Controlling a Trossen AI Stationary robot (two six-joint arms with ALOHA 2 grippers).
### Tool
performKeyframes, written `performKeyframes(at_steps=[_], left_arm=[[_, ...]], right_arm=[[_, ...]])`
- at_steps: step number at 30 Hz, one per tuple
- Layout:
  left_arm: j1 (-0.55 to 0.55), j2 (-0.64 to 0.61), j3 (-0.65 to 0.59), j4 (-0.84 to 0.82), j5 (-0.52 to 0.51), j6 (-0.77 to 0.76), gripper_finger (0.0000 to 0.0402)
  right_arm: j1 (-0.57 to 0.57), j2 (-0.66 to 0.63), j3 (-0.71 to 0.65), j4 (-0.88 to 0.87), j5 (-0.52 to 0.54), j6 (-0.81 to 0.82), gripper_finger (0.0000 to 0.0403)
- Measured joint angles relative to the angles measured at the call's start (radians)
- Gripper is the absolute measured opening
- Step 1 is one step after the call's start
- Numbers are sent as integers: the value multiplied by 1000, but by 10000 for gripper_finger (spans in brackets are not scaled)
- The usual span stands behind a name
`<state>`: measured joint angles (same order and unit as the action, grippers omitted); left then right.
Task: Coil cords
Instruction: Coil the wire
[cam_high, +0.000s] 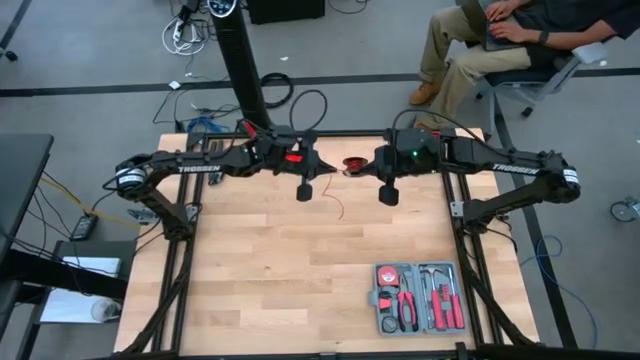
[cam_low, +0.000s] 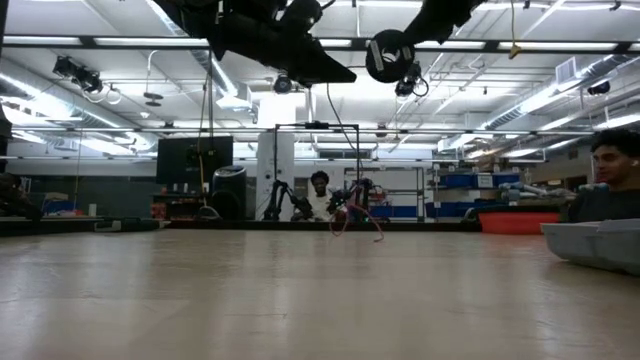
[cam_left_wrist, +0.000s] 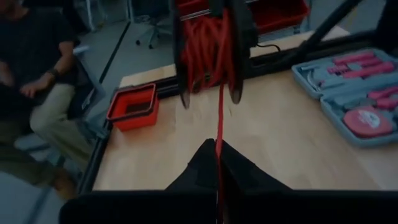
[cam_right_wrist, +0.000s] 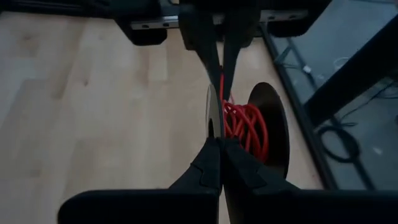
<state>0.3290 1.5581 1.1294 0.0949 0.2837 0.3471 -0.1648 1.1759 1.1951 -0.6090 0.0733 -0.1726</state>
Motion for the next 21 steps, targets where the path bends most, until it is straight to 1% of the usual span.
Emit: performKeyframes(at_steps=[5,12,17,21], left_arm=[[-29,-2,0,-11,-10,91,0],[-32,-2,0,-31,-26,95,0],[-35,-5,28,-42,-34,94,0],[-42,-5,29,-46,-90,92,8]], right_arm=[[-28,1,-28,-18,-74,26,0],[-57,1,-82,-6,-153,45,0],[-58,4,-89,61,-157,22,0],[-62,10,-89,65,-158,22,0]])
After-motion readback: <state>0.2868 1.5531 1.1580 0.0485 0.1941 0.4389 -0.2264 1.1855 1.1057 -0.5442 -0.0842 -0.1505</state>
